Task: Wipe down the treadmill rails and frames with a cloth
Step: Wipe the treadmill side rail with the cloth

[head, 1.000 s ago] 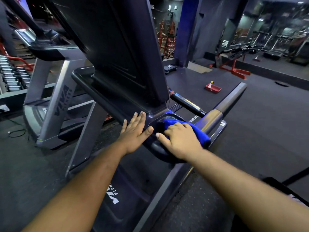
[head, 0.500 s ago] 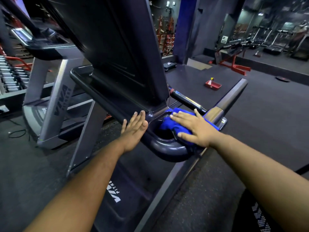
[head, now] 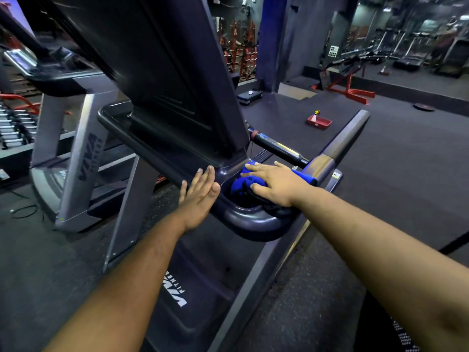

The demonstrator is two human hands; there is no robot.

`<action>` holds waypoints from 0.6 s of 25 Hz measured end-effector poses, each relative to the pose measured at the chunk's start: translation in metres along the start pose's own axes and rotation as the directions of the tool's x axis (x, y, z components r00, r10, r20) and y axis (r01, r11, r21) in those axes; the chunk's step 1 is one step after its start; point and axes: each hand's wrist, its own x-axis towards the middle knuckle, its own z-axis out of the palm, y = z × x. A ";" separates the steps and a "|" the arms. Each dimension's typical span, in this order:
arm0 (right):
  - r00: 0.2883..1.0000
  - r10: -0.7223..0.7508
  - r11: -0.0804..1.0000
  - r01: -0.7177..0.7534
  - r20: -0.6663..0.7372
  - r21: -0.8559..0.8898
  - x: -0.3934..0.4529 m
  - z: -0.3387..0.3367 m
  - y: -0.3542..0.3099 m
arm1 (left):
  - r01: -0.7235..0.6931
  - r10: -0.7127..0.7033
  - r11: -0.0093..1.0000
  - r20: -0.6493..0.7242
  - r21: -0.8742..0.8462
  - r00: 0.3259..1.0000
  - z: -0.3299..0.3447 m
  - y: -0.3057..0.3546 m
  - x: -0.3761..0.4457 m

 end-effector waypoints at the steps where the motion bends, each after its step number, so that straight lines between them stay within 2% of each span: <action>1: 0.998 0.048 0.997 -0.050 -0.032 -0.051 0.002 0.006 -0.009 | 0.007 -0.006 0.999 0.012 -0.049 1.000 -0.001 0.000 -0.001; 3: 0.954 0.154 0.981 -0.179 -0.256 -0.079 -0.003 0.021 -0.031 | 0.020 -0.013 0.985 0.044 -0.170 0.999 -0.005 -0.005 0.000; 4: 0.906 0.217 0.975 -0.222 -0.364 0.029 -0.007 0.025 -0.037 | 0.039 -0.024 0.972 0.069 -0.231 0.997 -0.009 -0.008 0.000; 5: 0.836 0.331 0.940 -0.252 -0.437 0.229 -0.010 0.024 -0.041 | 0.059 -0.032 0.958 0.100 -0.282 0.994 -0.013 -0.010 0.000; 6: 0.763 0.441 0.866 -0.225 -0.473 0.446 -0.006 0.022 -0.044 | 0.082 -0.044 0.941 0.121 -0.328 0.992 -0.017 -0.009 -0.001; 7: 0.736 0.487 0.809 -0.177 -0.471 0.560 0.004 0.018 -0.050 | 0.090 -0.047 0.918 0.118 -0.386 0.992 -0.020 -0.009 -0.001; 8: 0.789 0.453 0.817 -0.182 -0.415 0.547 0.016 0.015 -0.059 | 0.090 -0.054 0.879 0.089 -0.468 0.995 -0.024 -0.010 -0.001; 9: 0.895 0.360 0.874 -0.223 -0.265 0.432 0.025 0.018 -0.075 | 0.091 -0.075 0.834 0.050 -0.544 0.996 -0.027 -0.012 0.001; 10: 0.963 0.259 0.938 -0.233 -0.073 0.258 0.031 0.027 -0.091 | 0.087 -0.101 0.807 0.008 -0.584 0.995 -0.033 -0.013 0.000; 11: 0.980 0.190 0.973 -0.197 0.067 0.119 0.030 0.034 -0.102 | 0.083 -0.124 0.811 -0.032 -0.580 0.992 -0.037 -0.016 -0.002; 12: 0.990 0.095 0.994 -0.099 0.101 0.035 0.025 0.038 -0.101 | 0.086 -0.138 0.839 -0.058 -0.537 0.989 -0.041 -0.019 -0.005; 14: 0.979 -0.205 0.979 0.205 0.017 0.011 0.010 0.036 -0.081 | 0.093 -0.136 0.898 -0.070 -0.430 0.988 -0.045 -0.022 -0.012; 15: 0.965 -0.264 0.964 0.264 -0.009 0.025 0.010 0.031 -0.071 | 0.087 -0.118 0.919 -0.058 -0.385 0.991 -0.045 -0.023 -0.014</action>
